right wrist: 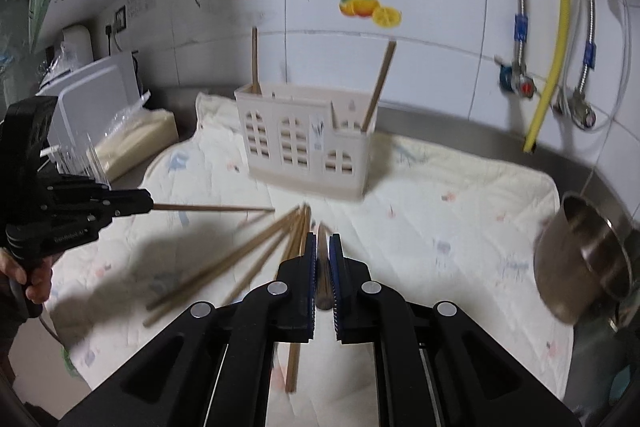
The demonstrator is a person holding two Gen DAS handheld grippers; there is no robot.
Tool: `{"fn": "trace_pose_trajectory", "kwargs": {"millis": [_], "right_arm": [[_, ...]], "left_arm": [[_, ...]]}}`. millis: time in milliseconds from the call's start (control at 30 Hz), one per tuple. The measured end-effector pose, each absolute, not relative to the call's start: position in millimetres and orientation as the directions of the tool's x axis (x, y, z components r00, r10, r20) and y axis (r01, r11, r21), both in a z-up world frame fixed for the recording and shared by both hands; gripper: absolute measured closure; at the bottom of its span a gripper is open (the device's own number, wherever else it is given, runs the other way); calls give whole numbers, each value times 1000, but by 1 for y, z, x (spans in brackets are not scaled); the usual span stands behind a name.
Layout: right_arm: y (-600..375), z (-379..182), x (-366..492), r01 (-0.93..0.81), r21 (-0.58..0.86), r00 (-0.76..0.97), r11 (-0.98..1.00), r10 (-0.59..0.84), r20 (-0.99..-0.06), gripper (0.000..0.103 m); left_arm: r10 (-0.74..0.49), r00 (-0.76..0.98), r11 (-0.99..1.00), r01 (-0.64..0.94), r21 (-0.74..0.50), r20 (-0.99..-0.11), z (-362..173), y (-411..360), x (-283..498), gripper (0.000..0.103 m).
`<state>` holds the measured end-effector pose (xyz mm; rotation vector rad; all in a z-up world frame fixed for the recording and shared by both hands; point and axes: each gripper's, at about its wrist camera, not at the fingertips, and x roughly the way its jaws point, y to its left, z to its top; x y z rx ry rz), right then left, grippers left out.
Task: Organize utensils
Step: 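Raise both held chopsticks upright and carry them over the white holder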
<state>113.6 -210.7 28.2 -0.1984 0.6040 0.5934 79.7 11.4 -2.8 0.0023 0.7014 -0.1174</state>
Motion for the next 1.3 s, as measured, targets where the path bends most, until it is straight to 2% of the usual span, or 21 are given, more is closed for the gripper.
{"fn": "trace_pose_trajectory", "kwargs": {"millis": [400,900,1133,1300], "right_arm": [[-187,74,158,-603,0,663,798,501,-556,97],[-176,171,206,-620,-23,688,784,530,-496,97],[-178,189,227,-594,-13,715,805,520,-467,97],[-165,175,246,-587,-12,701,809,501,-508,97]], "left_arm": [[-129,786,991,130,-41,-604,34,19,112,97],[-173,811,982,186,-34,-559,114,27,147,98],[-160,866,984,179,-6,-474,171,35,152,98],[-142,900,988,152,-10,-413,198,42,172,98]]}}
